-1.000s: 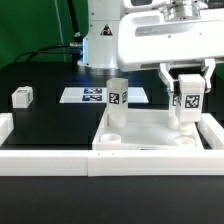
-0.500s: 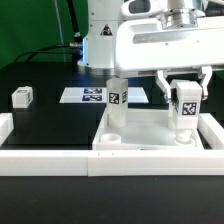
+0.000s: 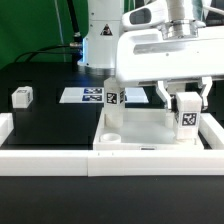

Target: Assemble square table

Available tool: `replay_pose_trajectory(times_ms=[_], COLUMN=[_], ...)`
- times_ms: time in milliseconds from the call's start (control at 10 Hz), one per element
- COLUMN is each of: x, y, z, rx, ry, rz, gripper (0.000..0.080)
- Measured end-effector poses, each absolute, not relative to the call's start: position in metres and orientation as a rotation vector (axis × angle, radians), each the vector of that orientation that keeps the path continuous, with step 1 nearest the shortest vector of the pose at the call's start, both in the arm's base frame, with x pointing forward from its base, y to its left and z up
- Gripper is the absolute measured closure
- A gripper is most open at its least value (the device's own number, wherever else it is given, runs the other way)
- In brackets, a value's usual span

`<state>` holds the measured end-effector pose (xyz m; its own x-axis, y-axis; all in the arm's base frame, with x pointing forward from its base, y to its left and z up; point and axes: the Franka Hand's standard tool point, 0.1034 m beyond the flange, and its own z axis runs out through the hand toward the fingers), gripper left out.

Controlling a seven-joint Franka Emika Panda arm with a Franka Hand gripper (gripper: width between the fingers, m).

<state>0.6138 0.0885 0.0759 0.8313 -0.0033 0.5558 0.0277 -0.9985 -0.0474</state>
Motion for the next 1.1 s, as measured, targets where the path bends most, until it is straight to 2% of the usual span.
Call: replay_pose_trajectory(times_ms=[500, 600, 800, 1100], x=[0.6124, 0.6116, 0.6113, 0.6111], y=[0.0941, 0.0942, 0.0940, 0.0940], z=[0.0740, 0.0727, 0.0723, 0.0721], rx=[-2.954, -2.956, -2.957, -2.957], ry=[-0.026, -0.027, -0.027, -0.026], rz=[-0.898, -0.888, -0.887, -0.886], gripper=[0.0508, 0.0473, 0.0200, 0.0158])
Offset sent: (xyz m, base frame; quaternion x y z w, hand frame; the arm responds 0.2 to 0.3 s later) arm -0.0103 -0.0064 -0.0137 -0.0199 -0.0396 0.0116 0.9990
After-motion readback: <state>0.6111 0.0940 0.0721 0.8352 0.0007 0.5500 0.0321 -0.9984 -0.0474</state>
